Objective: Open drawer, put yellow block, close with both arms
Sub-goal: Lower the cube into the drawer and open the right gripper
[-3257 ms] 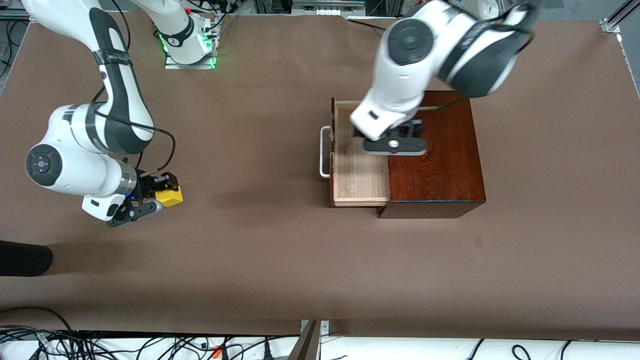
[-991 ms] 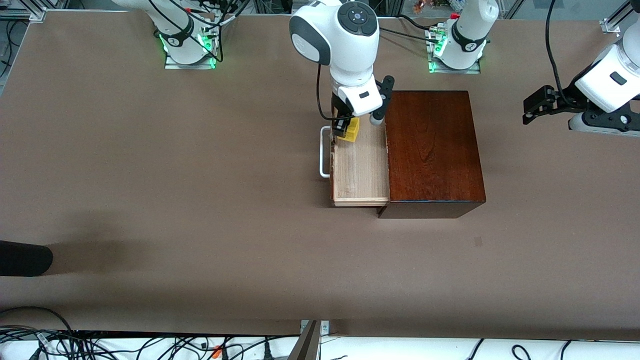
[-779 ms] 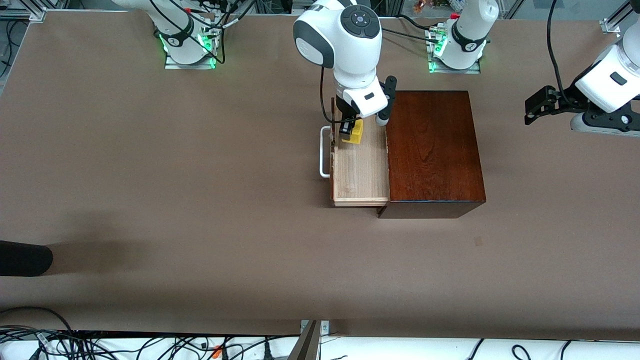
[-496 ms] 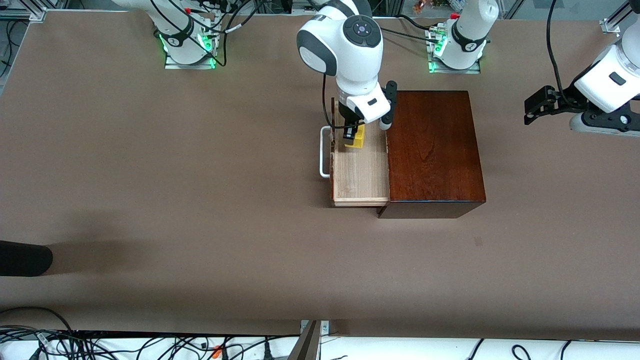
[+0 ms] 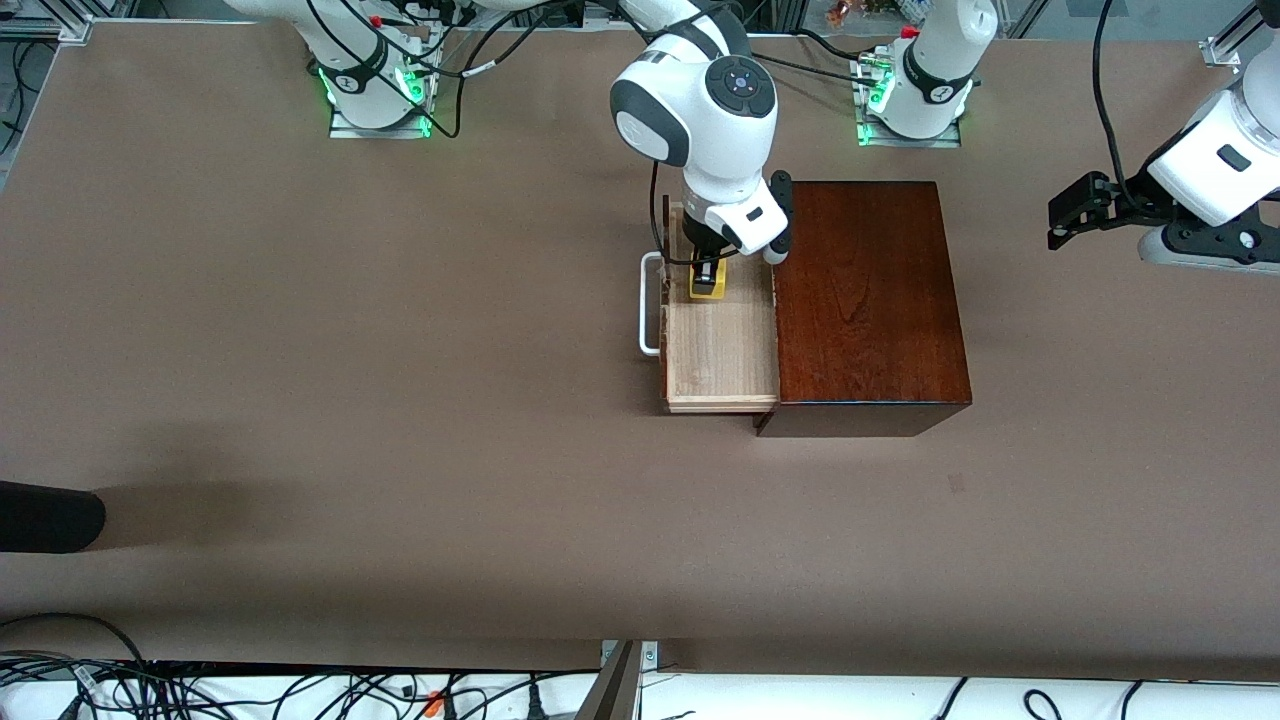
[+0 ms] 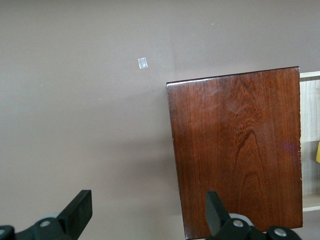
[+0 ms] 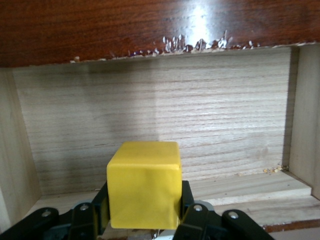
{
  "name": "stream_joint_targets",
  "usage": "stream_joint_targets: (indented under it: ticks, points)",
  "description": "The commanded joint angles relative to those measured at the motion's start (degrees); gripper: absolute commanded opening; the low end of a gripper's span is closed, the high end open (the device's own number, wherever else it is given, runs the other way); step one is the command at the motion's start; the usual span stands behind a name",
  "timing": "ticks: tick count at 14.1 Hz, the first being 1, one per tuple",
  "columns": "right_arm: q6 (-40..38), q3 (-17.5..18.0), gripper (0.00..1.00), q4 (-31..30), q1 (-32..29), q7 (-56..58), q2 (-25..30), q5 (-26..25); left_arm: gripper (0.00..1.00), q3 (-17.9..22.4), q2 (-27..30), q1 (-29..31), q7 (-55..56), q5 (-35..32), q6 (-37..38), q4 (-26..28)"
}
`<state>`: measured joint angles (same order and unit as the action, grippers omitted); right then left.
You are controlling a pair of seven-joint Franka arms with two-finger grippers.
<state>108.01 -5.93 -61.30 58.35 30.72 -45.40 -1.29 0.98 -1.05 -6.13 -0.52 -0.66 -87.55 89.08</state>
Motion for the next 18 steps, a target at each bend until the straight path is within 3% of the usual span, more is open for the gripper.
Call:
stream_joint_targets:
  ticks: [1, 12, 18]
  points:
    - [-0.3, -0.4, 0.26, 1.8, 0.4, 1.7, -1.7, -0.9, 1.0, -0.5, 0.6, 0.3, -1.2, -0.9, 0.0, 0.6]
    - [1.3, -0.5, 0.28, -0.3, 0.4, 2.9, -2.9, -2.5, 1.0, -0.5, -0.1, 0.3, -0.7, -0.5, -0.1, 0.0]
    - [3.7, -0.5, 0.34, -2.1, 0.3, 2.9, -2.9, -2.6, 1.0, -0.5, 0.0, 0.3, -0.6, -0.5, -0.1, -0.1]
